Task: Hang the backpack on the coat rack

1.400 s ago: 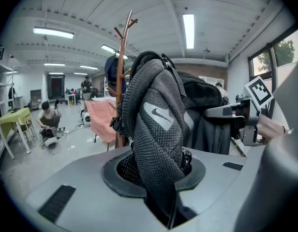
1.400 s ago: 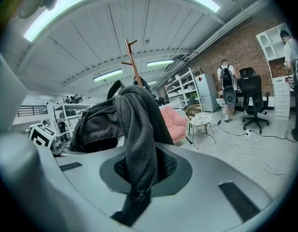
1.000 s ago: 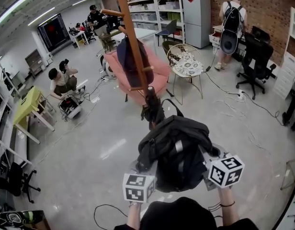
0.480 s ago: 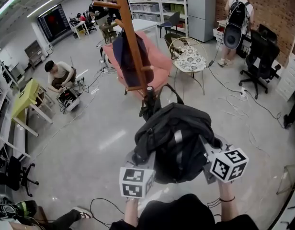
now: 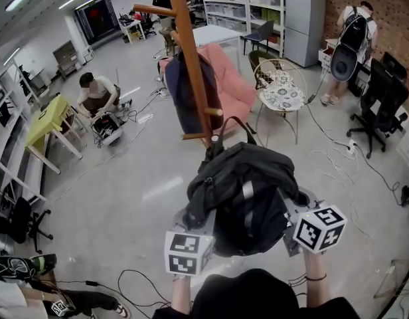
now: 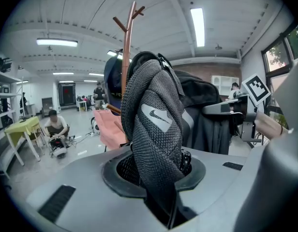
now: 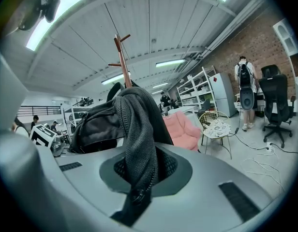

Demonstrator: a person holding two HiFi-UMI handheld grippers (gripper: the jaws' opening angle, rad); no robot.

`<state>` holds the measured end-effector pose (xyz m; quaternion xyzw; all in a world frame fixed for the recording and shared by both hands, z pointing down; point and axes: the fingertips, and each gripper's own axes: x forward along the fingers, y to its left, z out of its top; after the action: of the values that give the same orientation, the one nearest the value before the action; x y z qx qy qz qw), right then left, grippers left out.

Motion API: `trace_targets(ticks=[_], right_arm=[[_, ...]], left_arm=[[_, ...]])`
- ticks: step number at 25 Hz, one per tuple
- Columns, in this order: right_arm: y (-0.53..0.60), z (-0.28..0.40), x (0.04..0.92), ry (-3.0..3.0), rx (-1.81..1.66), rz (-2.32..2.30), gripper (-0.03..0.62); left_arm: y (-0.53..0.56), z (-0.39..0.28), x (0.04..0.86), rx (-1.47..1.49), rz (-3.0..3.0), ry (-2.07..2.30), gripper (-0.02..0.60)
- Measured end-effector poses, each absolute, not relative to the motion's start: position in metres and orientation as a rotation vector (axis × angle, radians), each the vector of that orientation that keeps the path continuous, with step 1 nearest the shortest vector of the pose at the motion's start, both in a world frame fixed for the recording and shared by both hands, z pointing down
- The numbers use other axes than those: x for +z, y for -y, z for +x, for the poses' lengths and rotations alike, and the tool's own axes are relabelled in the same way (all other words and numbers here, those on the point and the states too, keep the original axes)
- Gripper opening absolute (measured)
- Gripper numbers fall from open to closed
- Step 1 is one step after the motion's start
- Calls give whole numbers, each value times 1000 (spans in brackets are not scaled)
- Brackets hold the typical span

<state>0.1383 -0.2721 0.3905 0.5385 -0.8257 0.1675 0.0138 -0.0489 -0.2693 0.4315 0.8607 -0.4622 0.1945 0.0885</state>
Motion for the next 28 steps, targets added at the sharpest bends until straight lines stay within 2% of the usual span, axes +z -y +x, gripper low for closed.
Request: trace_targets(ticks=[15,28], right_arm=[[356,138,385,2650,572,1403,28],[398,133,408,2579,674,1324,28]], left_arm=[[320,-47,428,581,2390,1554,110],[350,-47,453,590,2282,1497,110]])
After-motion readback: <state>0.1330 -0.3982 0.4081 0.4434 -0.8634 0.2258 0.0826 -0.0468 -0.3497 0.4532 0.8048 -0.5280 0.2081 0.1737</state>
